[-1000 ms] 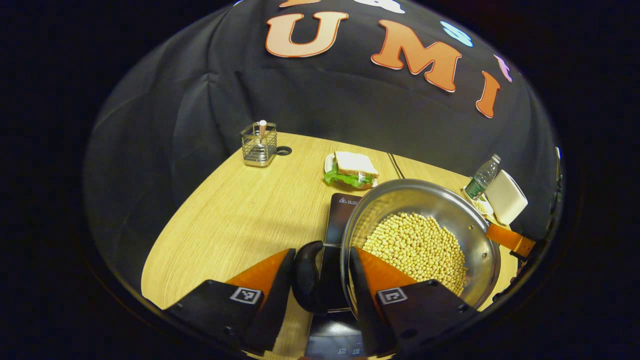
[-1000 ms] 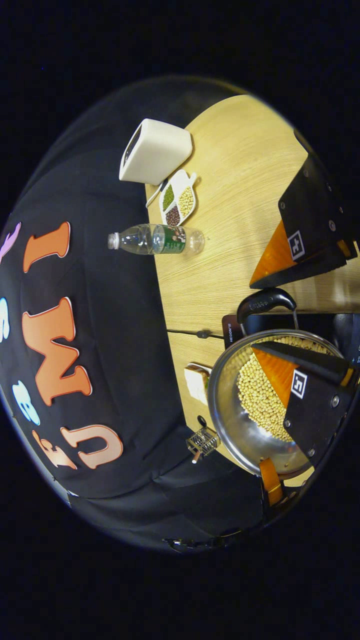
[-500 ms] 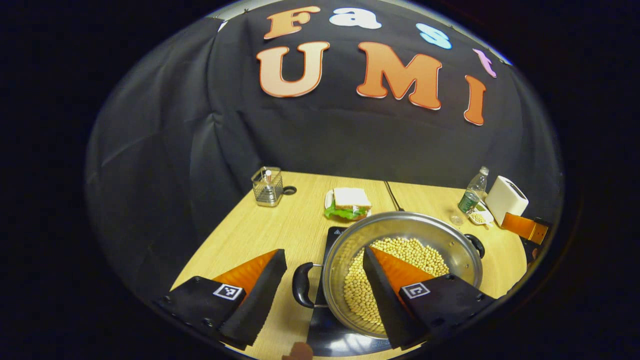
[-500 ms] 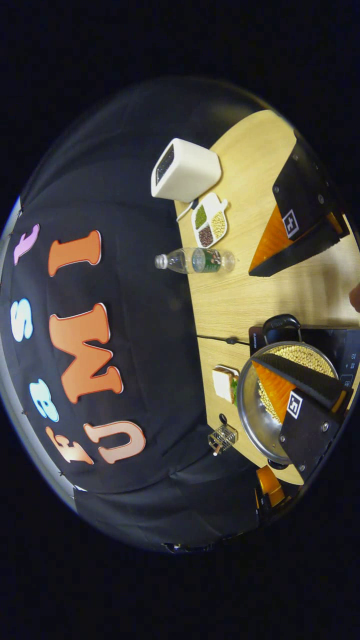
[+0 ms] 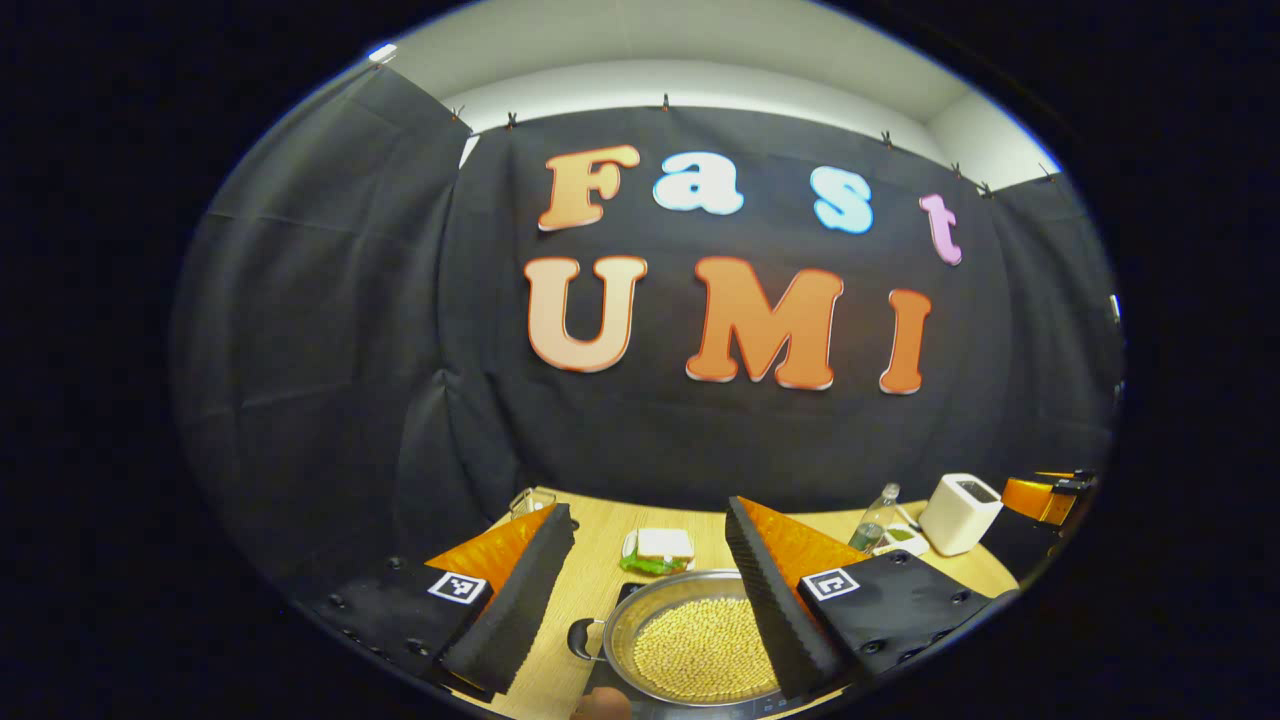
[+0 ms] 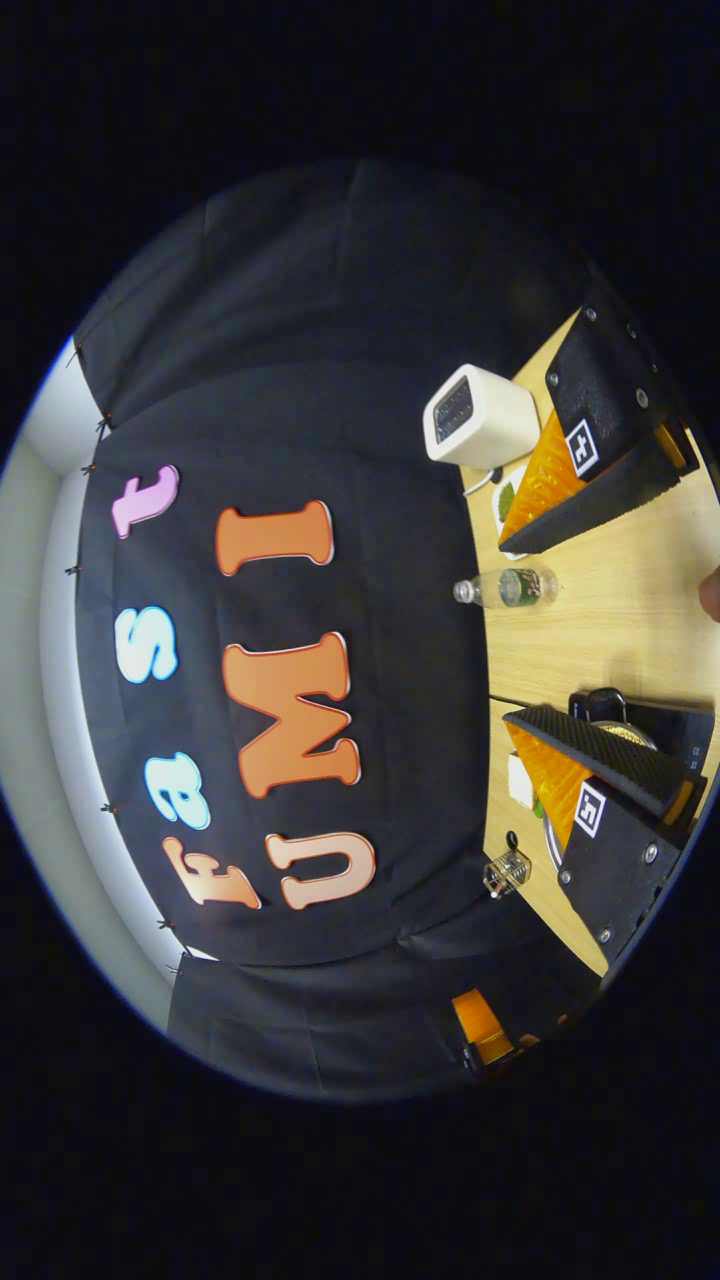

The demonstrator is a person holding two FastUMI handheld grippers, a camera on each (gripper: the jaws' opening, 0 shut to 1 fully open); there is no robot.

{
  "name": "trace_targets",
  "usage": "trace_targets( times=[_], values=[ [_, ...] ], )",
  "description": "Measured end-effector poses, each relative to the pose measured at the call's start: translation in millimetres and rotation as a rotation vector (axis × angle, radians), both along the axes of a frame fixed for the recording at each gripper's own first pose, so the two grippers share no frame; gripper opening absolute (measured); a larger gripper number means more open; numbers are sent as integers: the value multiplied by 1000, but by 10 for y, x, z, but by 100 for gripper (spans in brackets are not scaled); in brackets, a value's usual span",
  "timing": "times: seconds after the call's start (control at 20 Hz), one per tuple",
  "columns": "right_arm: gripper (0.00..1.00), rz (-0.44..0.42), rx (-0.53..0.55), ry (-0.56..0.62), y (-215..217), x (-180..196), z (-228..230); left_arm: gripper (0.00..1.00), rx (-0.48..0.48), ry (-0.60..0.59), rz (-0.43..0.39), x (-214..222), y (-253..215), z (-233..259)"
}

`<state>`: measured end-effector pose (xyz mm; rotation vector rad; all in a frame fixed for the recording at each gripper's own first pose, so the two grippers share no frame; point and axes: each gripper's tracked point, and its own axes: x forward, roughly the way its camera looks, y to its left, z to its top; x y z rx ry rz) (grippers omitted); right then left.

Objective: First push the handle of the pot to place it horizontally, then grasp the pot with both hands and set it on the induction cooktop.

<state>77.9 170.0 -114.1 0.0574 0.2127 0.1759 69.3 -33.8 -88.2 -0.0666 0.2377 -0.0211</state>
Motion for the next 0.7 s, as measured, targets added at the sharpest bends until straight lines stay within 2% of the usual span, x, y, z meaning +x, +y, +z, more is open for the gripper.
trace_targets(
  times=[0.3,0.55,0.6,0.65,0.7],
  values=[
    [95,2,-80,-172,-427,-421,785,100,-15,-210,-49,-508,52,1141],
    [95,12,-62,-237,-593,-790,1126,99,-70,-248,-55,-789,153,1450],
    [100,5,-60,-253,-645,-823,1176,99,-72,-257,-55,-810,166,1485],
    [95,-3,-61,-266,-705,-839,1238,98,-69,-266,-47,-823,189,1512],
    [95,-15,-62,-274,-749,-857,1254,98,-61,-273,-41,-837,214,1535]
  ],
)
